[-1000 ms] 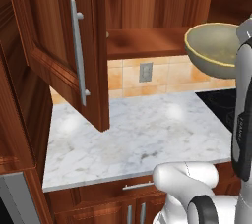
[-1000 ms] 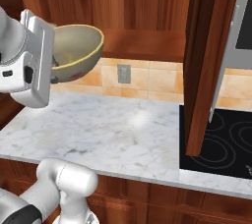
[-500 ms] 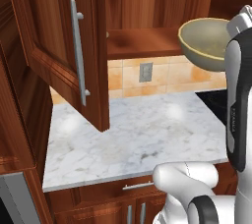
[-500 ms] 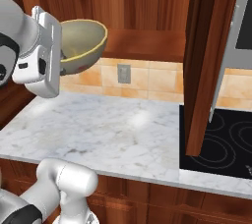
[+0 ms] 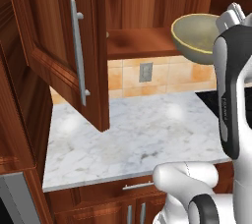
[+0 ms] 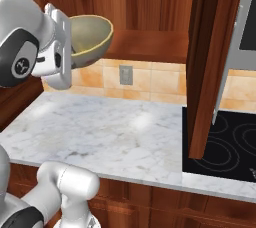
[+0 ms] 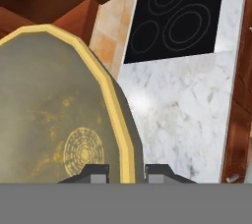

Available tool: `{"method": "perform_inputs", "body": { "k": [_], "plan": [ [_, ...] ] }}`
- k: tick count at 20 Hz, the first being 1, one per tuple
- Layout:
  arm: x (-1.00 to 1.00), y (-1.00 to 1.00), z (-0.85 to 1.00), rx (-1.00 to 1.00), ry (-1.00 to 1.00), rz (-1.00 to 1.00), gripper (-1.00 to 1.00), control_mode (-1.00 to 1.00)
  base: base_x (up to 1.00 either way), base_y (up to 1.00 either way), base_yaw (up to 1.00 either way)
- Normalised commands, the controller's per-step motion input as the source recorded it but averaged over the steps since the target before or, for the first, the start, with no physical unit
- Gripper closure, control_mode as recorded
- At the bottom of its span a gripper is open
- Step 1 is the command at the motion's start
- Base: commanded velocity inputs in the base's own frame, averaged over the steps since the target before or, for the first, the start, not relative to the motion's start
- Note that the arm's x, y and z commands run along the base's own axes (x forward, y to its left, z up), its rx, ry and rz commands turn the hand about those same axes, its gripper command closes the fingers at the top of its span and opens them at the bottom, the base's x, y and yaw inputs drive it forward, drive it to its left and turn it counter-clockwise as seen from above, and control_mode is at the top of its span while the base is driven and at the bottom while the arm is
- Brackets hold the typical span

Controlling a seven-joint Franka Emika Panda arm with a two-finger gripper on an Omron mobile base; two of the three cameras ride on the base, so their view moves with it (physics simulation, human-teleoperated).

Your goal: Open the cabinet. Pick the bowls from the counter and place them in the cabinet. Then close the cabinet.

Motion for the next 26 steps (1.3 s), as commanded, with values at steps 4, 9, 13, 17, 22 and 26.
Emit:
{"method": "perform_inputs", "body": {
  "k": [4, 9, 13, 17, 22, 26],
  "plan": [
    [0.46, 0.0, 0.0, 0.0, -0.01, 0.02, 1.0, -1.0, 0.0, 0.0, 0.0],
    [0.45, 0.0, 0.0, 0.0, 0.0, 0.03, 1.0, -1.0, 0.0, 0.0, 0.0],
    [0.42, 0.0, 0.0, 0.0, 0.0, 0.02, 1.0, -1.0, 0.0, 0.0, 0.0],
    [0.41, 0.0, 0.0, 0.0, 0.0, 0.02, 1.0, -1.0, 0.0, 0.0, 0.0],
    [0.41, -0.01, 0.0, 0.0, 0.0, 0.02, 1.0, -1.0, 0.0, 0.0, 0.0],
    [0.43, 0.0, 0.0, 0.0, 0.0, 0.02, 1.0, -1.0, 0.0, 0.0, 0.0]
  ]
}}
